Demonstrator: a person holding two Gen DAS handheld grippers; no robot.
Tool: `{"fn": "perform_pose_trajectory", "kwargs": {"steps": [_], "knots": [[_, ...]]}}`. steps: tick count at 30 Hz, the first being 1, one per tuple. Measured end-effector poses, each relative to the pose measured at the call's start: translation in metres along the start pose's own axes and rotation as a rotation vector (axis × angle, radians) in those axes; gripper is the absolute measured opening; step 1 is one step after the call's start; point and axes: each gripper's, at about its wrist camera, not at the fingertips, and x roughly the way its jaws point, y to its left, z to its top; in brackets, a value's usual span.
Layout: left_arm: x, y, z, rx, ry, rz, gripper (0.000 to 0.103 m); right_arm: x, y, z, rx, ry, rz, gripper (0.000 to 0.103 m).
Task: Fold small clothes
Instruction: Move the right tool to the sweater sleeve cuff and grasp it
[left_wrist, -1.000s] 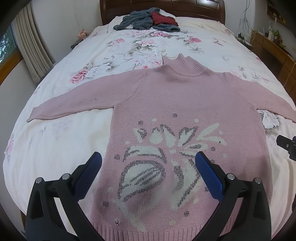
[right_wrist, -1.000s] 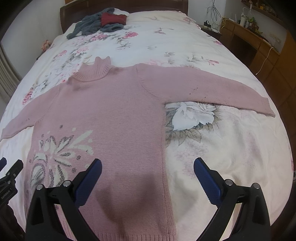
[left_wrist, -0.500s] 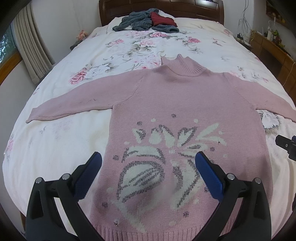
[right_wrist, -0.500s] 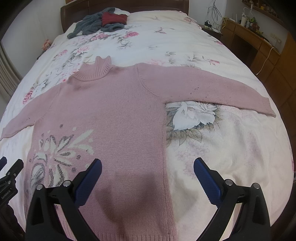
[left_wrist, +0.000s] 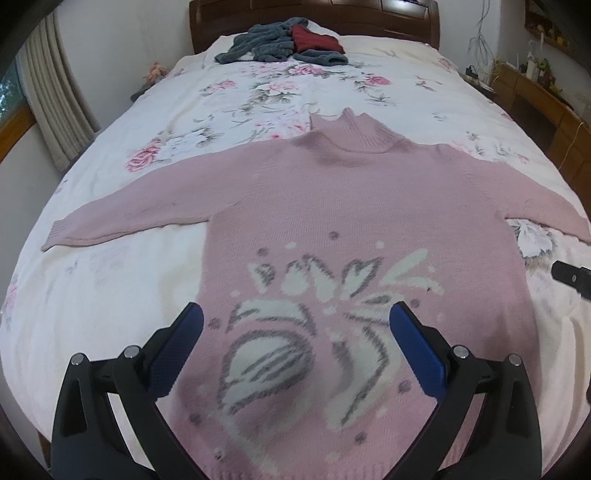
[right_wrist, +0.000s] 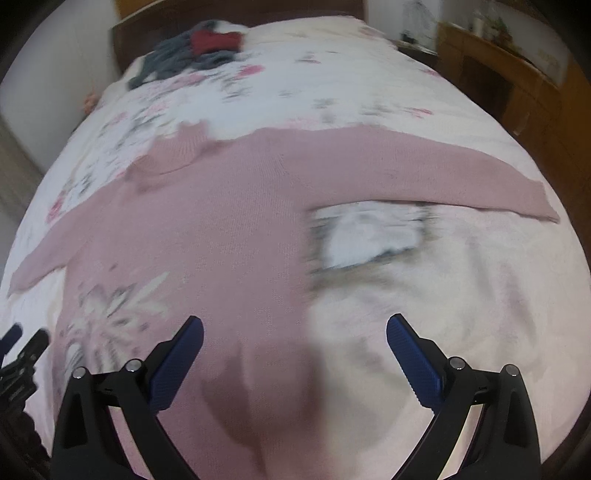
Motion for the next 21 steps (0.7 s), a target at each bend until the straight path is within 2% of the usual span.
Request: {"fn": "perform_pose_trajectory", "kwargs": {"steps": [5,9,11,15,19,21], "knots": [[0.017,-0.021,0.033,-0.004,-0.009,-0.039,0.100,0.015,-0.094,0.047,0.139,0.007,-0.045,0.099],[0.029,-0.044,0.061,0.005,-0.032,-0.059,0.100,0.039,-0.200,0.089,0.326,0.065,-0.074,0.099],[0.036,-0.059,0.075,0.010,-0.042,-0.072,0.100,0.055,-0.245,0.105,0.379,0.103,-0.127,0.099],[0.048,-0.082,0.097,0.015,-0.060,-0.083,0.100,0.086,-0.314,0.121,0.470,0.160,-0.182,0.099],[0.060,-0.102,0.113,0.010,-0.056,-0.103,0.100,0.112,-0.357,0.116,0.605,0.214,-0.118,0.099],[0.063,-0.108,0.114,0.015,-0.056,-0.106,0.100,0.118,-0.368,0.113,0.638,0.199,-0.099,0.099]]}}
